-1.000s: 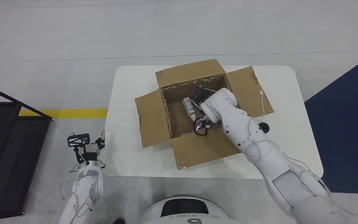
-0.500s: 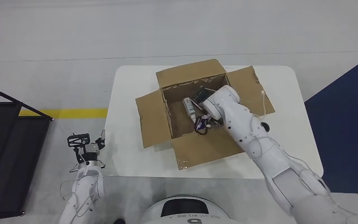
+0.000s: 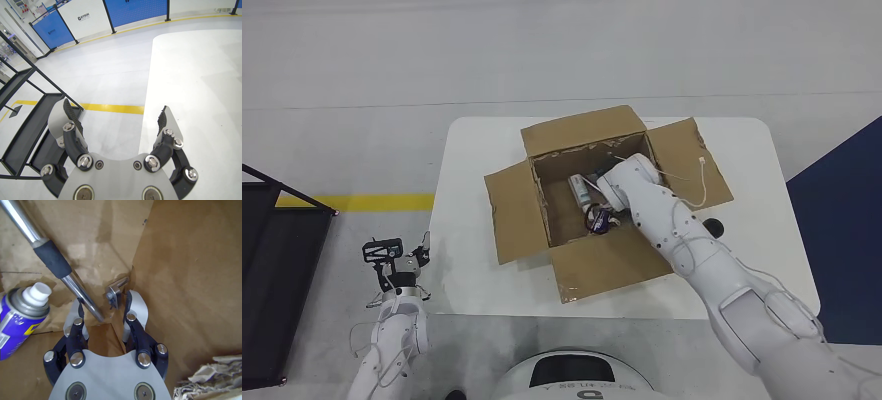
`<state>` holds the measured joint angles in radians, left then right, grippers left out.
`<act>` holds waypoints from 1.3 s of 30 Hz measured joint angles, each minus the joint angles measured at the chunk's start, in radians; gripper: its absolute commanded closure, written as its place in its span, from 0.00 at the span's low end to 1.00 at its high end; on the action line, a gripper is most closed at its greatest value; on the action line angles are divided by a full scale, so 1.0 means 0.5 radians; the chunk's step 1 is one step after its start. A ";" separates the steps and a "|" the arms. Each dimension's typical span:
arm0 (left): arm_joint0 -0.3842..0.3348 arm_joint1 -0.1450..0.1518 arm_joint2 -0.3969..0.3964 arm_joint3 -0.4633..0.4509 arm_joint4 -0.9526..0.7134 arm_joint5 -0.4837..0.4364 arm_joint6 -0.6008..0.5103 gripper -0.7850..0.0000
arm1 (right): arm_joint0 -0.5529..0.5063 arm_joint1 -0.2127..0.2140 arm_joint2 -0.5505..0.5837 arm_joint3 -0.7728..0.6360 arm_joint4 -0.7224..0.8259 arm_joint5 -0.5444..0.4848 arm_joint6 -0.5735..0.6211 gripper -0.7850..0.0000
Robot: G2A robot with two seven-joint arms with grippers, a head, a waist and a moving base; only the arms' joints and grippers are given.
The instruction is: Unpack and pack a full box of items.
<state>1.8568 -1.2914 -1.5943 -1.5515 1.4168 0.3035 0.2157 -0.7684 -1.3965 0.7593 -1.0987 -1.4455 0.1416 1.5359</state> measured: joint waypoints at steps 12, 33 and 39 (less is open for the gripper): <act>0.000 0.000 0.000 0.000 0.000 0.000 0.000 0.00 | 0.080 -0.064 0.010 0.090 0.209 -0.233 -0.032 0.78; 0.000 0.000 0.000 0.000 0.000 0.000 0.000 0.00 | -0.116 0.044 0.369 -0.166 0.062 -0.280 -0.042 0.70; 0.000 0.000 0.000 0.000 0.000 0.000 0.000 0.00 | -0.060 0.025 0.370 -0.060 0.113 -0.307 -0.108 0.71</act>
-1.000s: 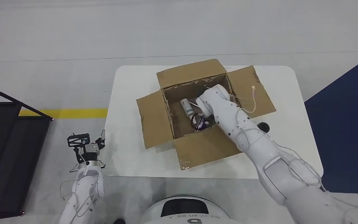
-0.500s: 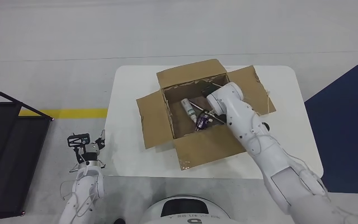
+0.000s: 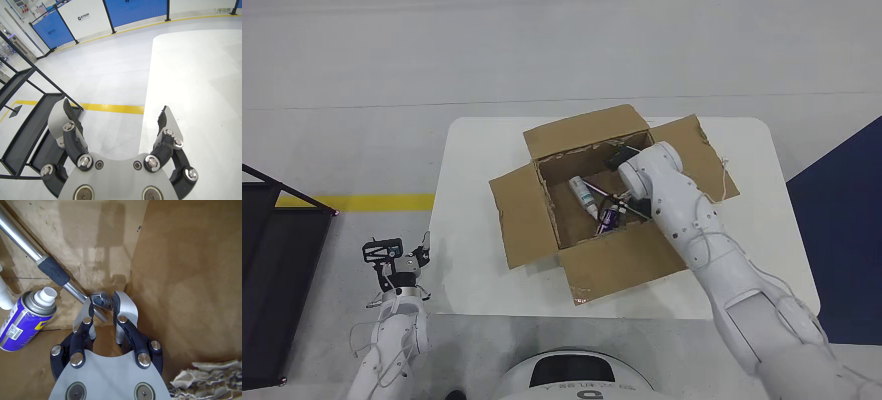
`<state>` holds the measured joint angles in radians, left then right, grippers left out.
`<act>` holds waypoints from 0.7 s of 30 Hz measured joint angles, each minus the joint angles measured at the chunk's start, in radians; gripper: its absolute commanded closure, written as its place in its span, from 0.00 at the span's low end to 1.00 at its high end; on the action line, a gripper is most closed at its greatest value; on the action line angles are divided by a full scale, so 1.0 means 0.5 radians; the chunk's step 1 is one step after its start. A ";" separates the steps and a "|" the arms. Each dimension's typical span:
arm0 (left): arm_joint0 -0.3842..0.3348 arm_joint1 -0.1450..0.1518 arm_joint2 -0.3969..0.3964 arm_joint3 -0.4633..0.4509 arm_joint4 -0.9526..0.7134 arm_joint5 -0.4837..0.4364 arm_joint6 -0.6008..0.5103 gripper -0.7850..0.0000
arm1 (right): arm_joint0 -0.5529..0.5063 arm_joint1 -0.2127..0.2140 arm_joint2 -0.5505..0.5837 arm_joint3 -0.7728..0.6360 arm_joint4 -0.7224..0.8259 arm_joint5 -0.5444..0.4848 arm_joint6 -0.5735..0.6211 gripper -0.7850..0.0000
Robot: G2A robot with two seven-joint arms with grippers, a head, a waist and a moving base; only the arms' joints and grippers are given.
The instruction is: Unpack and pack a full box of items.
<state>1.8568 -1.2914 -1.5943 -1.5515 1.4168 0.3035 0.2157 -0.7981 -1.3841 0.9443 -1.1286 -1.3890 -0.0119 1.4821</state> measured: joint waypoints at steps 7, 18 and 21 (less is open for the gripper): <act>0.000 0.000 0.000 0.000 0.000 0.000 0.000 0.00 | 0.073 -0.025 -0.007 0.163 0.059 -0.028 -0.068 0.72; 0.000 0.000 0.000 0.000 0.000 0.000 0.000 0.00 | 0.156 -0.069 -0.057 0.326 0.111 -0.057 -0.103 1.00; 0.000 0.000 0.000 0.000 0.000 0.000 0.000 0.00 | 0.140 -0.067 -0.053 0.288 0.088 -0.040 -0.099 1.00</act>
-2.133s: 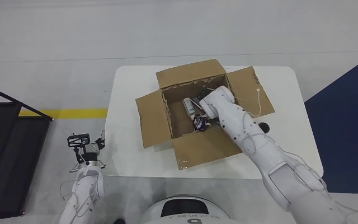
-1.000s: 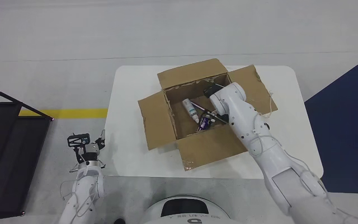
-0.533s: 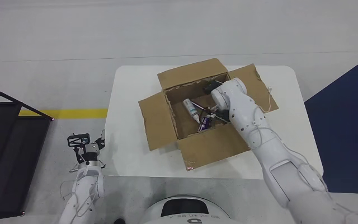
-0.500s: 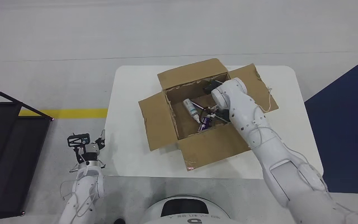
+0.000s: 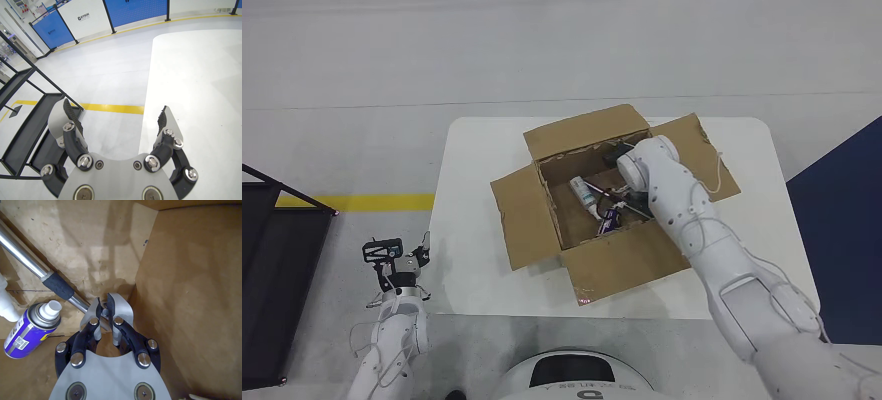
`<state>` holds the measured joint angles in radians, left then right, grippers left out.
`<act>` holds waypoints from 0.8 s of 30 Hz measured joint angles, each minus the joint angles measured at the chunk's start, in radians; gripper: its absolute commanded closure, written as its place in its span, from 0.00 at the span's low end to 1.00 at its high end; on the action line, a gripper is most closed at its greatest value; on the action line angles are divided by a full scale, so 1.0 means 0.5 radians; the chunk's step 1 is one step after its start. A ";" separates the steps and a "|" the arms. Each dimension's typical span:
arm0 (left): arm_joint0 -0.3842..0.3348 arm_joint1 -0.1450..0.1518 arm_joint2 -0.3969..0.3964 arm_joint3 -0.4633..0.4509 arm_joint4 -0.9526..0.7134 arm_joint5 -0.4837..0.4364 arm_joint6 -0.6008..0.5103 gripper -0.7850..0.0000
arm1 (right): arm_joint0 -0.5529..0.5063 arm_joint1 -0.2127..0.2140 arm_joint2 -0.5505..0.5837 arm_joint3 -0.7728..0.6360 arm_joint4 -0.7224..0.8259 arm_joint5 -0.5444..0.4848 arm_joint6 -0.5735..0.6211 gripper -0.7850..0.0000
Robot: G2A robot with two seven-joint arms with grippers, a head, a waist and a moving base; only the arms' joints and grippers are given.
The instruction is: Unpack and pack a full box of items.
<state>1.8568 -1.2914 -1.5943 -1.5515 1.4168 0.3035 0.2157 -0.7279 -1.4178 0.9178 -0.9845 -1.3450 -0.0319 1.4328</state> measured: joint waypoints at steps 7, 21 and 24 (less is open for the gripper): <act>0.000 0.000 0.000 0.000 0.000 0.000 0.000 0.00 | -0.139 0.042 0.089 -0.298 -0.071 0.005 0.014 1.00; 0.000 0.000 0.000 0.000 0.000 0.000 0.000 0.00 | -1.327 0.256 0.865 -1.921 -0.245 -0.172 -0.808 1.00; 0.000 0.000 0.000 0.000 0.000 0.000 0.000 0.00 | -1.549 0.278 1.005 -2.125 -0.247 -0.246 -1.018 1.00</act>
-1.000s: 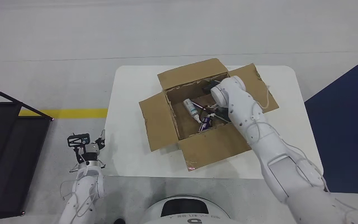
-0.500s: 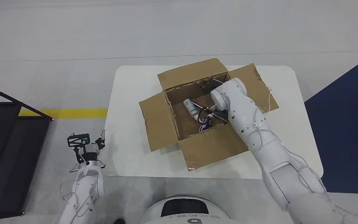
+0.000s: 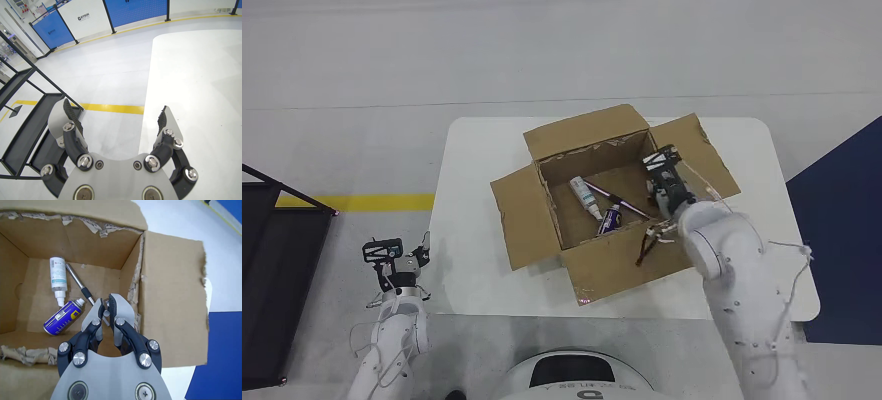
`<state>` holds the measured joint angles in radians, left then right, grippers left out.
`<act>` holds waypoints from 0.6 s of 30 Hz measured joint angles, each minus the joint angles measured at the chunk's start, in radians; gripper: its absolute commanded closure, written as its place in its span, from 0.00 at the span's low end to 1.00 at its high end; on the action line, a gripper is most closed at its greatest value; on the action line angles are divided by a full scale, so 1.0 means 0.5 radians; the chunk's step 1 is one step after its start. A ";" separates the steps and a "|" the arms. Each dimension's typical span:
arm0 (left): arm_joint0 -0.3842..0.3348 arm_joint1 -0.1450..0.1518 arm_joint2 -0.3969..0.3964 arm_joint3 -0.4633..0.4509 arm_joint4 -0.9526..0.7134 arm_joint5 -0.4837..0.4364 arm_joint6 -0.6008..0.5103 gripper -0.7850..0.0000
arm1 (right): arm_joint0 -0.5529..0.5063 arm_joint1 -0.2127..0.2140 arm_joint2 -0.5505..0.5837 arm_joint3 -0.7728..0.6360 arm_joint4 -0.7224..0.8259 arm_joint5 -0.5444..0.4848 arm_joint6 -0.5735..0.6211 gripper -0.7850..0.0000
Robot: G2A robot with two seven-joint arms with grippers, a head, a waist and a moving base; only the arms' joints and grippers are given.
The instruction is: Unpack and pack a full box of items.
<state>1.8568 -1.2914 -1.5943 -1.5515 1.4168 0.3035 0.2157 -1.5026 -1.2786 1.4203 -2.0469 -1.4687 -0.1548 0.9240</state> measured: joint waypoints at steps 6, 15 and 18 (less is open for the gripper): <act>0.000 0.000 0.000 0.000 0.000 0.000 0.000 0.00 | -0.305 0.024 0.245 -0.280 0.075 -0.068 -0.289 1.00; 0.000 0.000 0.000 0.000 0.000 0.000 0.000 0.00 | -0.713 0.020 0.579 -0.473 0.131 0.248 -0.469 1.00; 0.000 0.000 0.000 0.000 0.000 0.000 0.000 0.00 | -0.855 0.012 0.733 -0.447 0.268 0.327 -0.546 1.00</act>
<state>1.8568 -1.2914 -1.5943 -1.5515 1.4168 0.3035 0.2157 -1.9299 -1.2725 1.7869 -2.2703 -1.3349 0.0088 0.6511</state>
